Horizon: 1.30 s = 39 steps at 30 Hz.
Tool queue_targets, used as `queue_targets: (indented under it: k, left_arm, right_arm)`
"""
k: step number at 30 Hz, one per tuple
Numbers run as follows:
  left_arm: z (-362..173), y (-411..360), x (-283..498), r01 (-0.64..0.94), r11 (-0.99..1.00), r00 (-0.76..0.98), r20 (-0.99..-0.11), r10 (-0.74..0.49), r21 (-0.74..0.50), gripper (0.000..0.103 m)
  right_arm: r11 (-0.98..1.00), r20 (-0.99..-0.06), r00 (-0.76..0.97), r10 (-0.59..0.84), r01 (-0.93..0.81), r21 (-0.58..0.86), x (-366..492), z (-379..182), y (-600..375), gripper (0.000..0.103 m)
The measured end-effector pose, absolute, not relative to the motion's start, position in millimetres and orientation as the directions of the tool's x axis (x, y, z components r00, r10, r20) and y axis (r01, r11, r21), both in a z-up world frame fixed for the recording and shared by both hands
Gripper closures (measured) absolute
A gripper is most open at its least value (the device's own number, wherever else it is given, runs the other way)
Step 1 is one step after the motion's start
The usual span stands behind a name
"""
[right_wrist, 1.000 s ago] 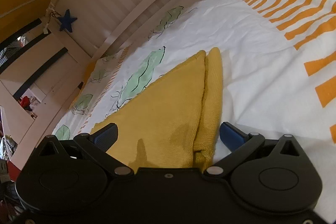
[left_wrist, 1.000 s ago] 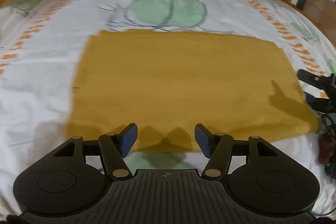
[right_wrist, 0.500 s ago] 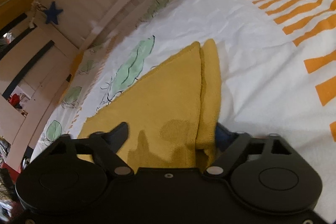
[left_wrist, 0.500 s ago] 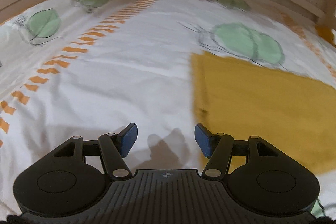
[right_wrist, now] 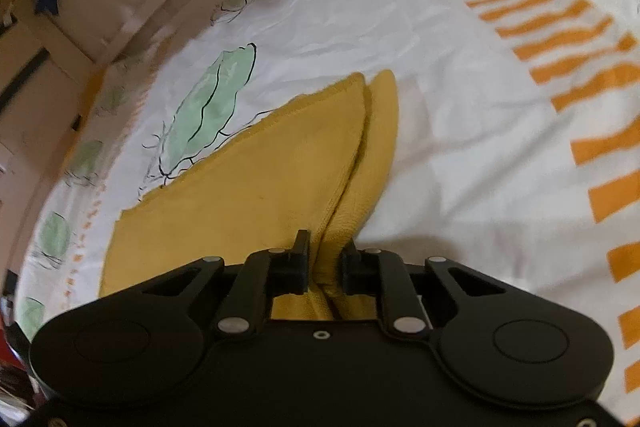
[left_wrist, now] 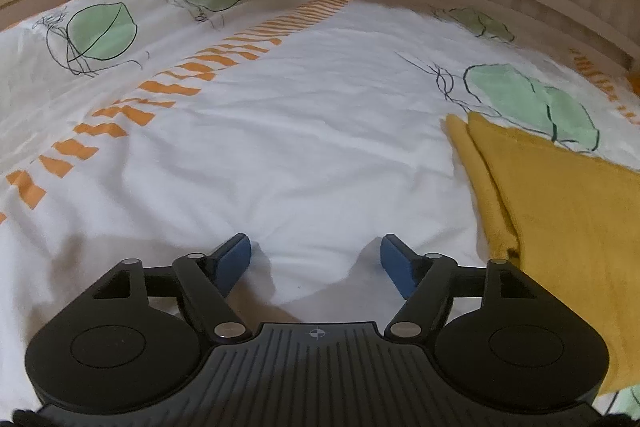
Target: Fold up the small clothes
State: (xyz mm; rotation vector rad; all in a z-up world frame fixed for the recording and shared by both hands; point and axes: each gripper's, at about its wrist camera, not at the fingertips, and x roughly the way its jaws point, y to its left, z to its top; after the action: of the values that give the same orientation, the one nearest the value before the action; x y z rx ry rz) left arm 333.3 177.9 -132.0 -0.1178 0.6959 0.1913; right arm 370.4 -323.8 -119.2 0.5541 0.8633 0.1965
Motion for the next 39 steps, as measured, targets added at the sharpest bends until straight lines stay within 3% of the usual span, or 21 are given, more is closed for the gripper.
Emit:
queue_targets:
  k: [8, 14, 20, 26, 30, 35, 37, 39]
  left_arm:
    - [-135, 178, 333, -0.213, 0.976, 0.761, -0.633, 0.14, -0.041, 0.031]
    - [-135, 178, 335, -0.212, 0.976, 0.766, -0.629, 0.136, -0.047, 0.031]
    - [-136, 181, 332, -0.212, 0.975, 0.773, -0.622, 0.127, -0.064, 0.031]
    - [-136, 183, 331, -0.209, 0.975, 0.776, -0.619, 0.117, -0.077, 0.03]
    - [-136, 184, 331, -0.208, 0.974, 0.778, -0.618, 0.111, -0.087, 0.03]
    - [-135, 184, 331, -0.208, 0.974, 0.777, -0.62, 0.11, -0.088, 0.03]
    - [-135, 184, 330, -0.207, 0.974, 0.777, -0.62, 0.107, -0.091, 0.03]
    - [-135, 184, 330, -0.207, 0.974, 0.777, -0.621, 0.104, -0.096, 0.03]
  right_arm:
    - [0.892, -0.652, 0.664, 0.367, -0.052, 0.449, 374, -52, -267, 0.082]
    - [0.866, -0.599, 0.649, 0.469, -0.204, 0.457, 390, -7, -184, 0.082]
    - [0.826, -0.605, 0.569, 0.557, -0.303, 0.475, 413, -21, -91, 0.083]
    - [0.848, -0.691, 0.493, 0.529, -0.345, 0.403, 418, -63, -27, 0.082]
    - [0.834, -0.686, 0.475, 0.551, -0.333, 0.439, 417, -79, -19, 0.074]
    - [0.763, -0.581, 0.495, 0.646, -0.39, 0.516, 401, -63, -33, 0.069]
    - [0.754, -0.547, 0.521, 0.655, -0.403, 0.519, 392, -54, -42, 0.058]
    - [0.77, -0.543, 0.548, 0.637, -0.409, 0.49, 385, -48, -50, 0.057]
